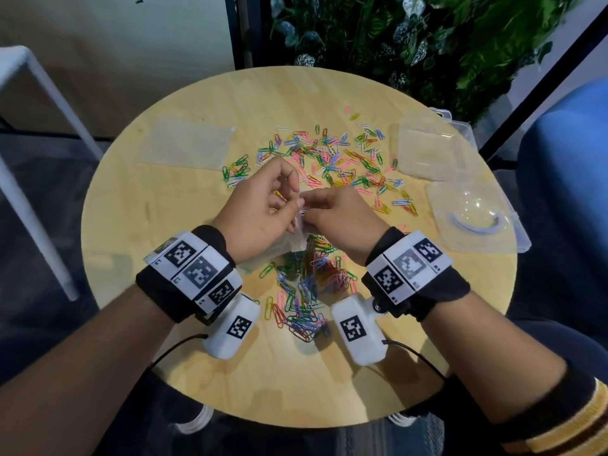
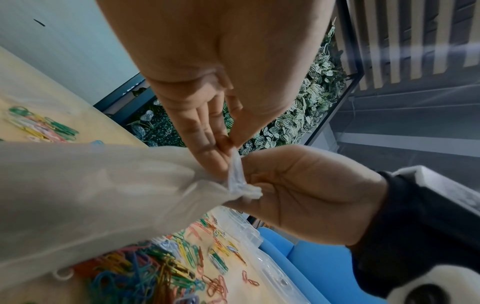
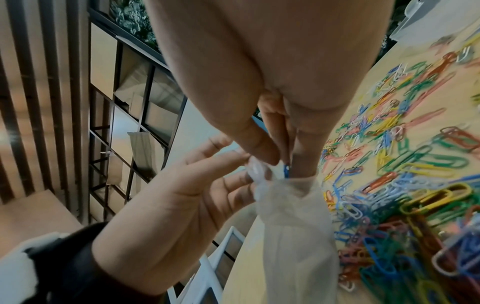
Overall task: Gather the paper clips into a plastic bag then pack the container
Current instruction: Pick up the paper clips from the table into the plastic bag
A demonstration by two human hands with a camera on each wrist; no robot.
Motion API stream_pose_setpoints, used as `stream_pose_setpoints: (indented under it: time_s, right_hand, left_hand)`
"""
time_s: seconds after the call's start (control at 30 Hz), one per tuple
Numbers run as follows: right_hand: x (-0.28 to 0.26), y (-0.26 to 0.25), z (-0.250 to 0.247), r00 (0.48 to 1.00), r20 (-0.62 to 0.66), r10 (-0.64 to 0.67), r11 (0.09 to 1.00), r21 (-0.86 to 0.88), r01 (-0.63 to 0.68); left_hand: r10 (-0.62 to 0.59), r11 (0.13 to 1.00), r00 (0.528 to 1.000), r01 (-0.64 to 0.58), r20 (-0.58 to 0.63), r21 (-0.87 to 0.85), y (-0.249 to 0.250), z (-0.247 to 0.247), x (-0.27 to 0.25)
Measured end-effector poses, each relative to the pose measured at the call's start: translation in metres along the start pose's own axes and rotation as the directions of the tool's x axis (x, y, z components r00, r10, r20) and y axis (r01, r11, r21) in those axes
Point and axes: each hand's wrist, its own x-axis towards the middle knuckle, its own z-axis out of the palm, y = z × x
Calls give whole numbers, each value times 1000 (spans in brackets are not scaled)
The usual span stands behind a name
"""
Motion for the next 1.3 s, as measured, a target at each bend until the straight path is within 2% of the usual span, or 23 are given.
stream_pose_setpoints:
  time_s: [0.13, 0.2, 0.33, 0.4, 0.43, 0.53, 0.6, 0.67, 0.7, 0.73, 0.77, 0.8, 0.83, 0.87, 0.9, 1.0, 1.03, 1.17, 1.3]
  right_hand:
    - [0, 3, -4, 997, 23, -77, 983, -163, 79]
    - [-3, 5, -9, 989, 31, -143, 937, -317, 146]
    - [-6, 6, -12, 944, -29, -328, 738, -632, 237]
    - [-8, 4, -9, 923, 30, -384, 634, -718, 287]
    - [-10, 2, -9, 922, 80, -380, 618, -719, 317]
    - [-19, -1, -17, 906, 158, -393, 672, -623, 400]
    - [-26, -2, -29, 912, 81, -402, 761, -525, 382]
    - [-35, 0, -45, 913, -10, -408, 784, -516, 345]
    - [-38, 4, -58, 921, -38, -388, 772, -560, 302]
    - [-41, 10, -67, 951, -34, -306, 758, -613, 222]
    - [-46, 17, -75, 989, -15, -146, 744, -660, 100]
    - [-50, 25, -80, 998, 9, 56, 727, -686, -35]
    - [-55, 32, -80, 971, 34, 235, 708, -691, -147]
    - [-59, 37, -78, 941, 62, 333, 696, -689, -200]
    - [-62, 42, -72, 934, 82, 347, 684, -704, -192]
    - [-61, 54, -45, 976, 79, 205, 582, -811, -57]
    - [-60, 56, -36, 984, 74, 161, 579, -815, -33]
    - [-44, 63, -13, 999, 50, -10, 675, -736, 44]
    - [-21, 63, 0, 990, 34, -139, 690, -713, 122]
  left_hand:
    - [-14, 1000, 1000, 14, -4, -17, -3, 4, 3]
    - [-23, 1000, 1000, 23, 3, -14, -3, 6, 4]
    - [-20, 1000, 999, 21, 33, -12, -4, 8, 3]
    - [-15, 1000, 999, 15, 43, 3, -6, 8, 3]
    - [-13, 1000, 999, 12, 45, 15, -7, 8, 3]
    - [-22, 999, 999, 20, 42, 39, -11, 3, 6]
    - [-27, 998, 999, 25, 34, 53, -13, -2, 7]
    - [-46, 997, 999, 45, 19, 60, -15, -7, 5]
    - [-53, 997, 999, 52, 11, 61, -15, -8, 7]
    - [-63, 996, 998, 63, -5, 66, -16, -10, 6]
    - [-72, 994, 997, 74, -26, 75, -17, -13, 5]
    - [-78, 993, 996, 81, -44, 83, -18, -16, 5]
    - [-82, 993, 995, 87, -59, 85, -18, -19, 5]
    - [-84, 992, 994, 90, -71, 87, -19, -21, 6]
    - [-87, 992, 993, 94, -76, 90, -20, -24, 6]
    - [-95, 991, 992, 102, -81, 91, -21, -29, 4]
    - [-95, 990, 992, 103, -83, 92, -21, -30, 4]
    - [-96, 991, 991, 104, -89, 89, -23, -36, 3]
    - [-92, 991, 993, 99, -75, 89, -22, -38, 3]
